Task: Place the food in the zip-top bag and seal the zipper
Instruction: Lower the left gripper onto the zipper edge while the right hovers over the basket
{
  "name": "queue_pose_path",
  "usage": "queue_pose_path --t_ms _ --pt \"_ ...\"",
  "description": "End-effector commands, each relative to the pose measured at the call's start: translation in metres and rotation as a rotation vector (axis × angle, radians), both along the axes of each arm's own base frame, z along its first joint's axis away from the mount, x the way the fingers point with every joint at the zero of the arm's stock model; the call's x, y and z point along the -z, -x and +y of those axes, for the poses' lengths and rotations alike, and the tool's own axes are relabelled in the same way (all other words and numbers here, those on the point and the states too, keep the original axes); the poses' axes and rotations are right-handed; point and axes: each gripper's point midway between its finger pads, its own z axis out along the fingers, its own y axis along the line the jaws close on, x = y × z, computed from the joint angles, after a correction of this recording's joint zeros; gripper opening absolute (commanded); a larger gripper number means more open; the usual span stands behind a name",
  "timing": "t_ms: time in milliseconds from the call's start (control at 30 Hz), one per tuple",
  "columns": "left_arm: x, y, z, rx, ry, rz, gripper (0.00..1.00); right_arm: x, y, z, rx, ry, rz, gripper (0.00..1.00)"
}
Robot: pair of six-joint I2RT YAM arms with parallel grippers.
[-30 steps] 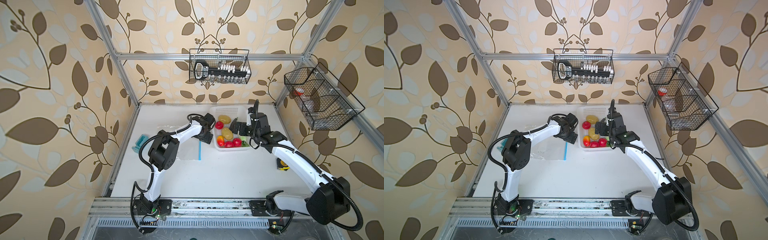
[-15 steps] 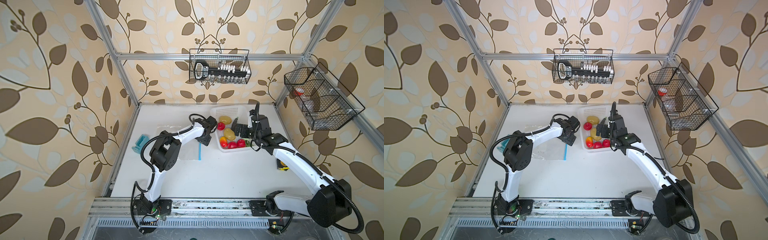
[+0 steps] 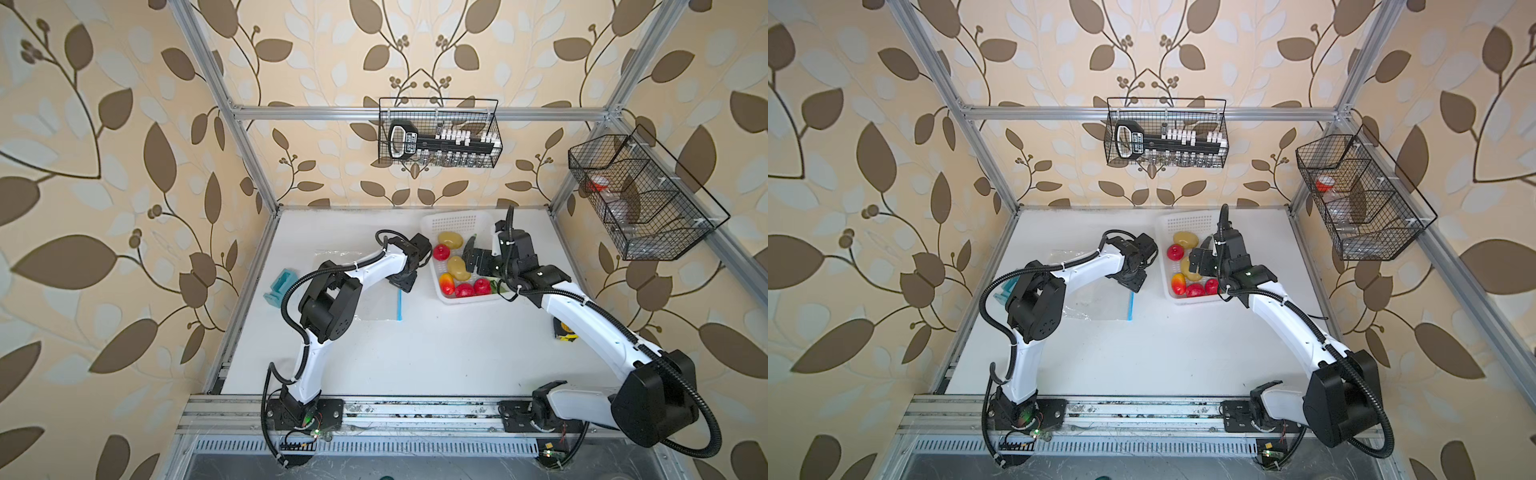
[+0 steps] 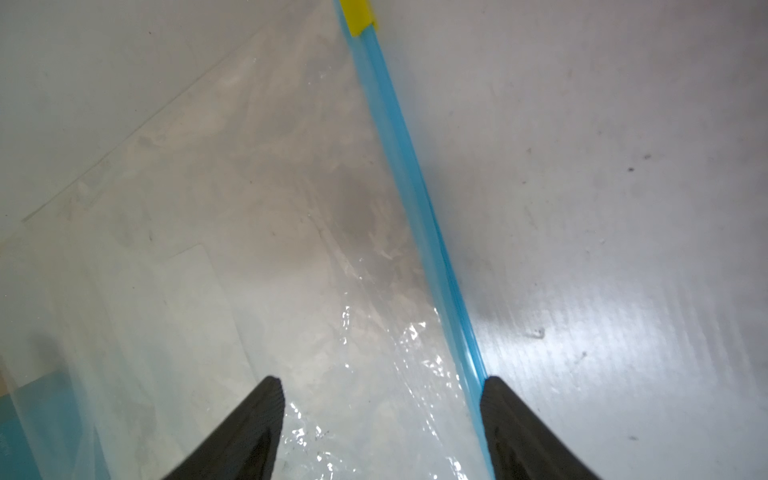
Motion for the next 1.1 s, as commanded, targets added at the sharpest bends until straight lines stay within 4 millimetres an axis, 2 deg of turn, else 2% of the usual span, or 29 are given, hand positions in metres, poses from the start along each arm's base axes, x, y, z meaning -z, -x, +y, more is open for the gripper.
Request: queue_pose_path --t_ms 0,333,600,767,967,1067 --pt "0.006 0.003 0.004 -0.033 -0.001 0.036 0.76 -0.001 -0.002 0.005 -0.011 -0.013 -0.002 1.0" --pt "0.018 0.001 0.001 -0.044 -0.008 0.066 0.75 0.002 -0.002 0.003 -0.009 -0.003 0.003 1.0" --pt "0.016 0.003 0.003 -0.047 -0.003 0.055 0.72 0.004 -0.002 0.003 -0.008 0.002 0.006 1.0" --pt "0.018 0.004 0.008 -0.049 -0.021 0.048 0.65 0.009 -0.003 0.005 -0.012 -0.004 0.017 1.0" --pt "0.019 0.003 0.011 -0.049 -0.039 0.03 0.62 0.013 -0.005 0.008 -0.017 -0.01 0.026 1.0" --pt "0.023 0.004 0.014 -0.05 -0.042 0.027 0.55 0.013 -0.005 0.008 -0.016 -0.012 0.025 1.0"
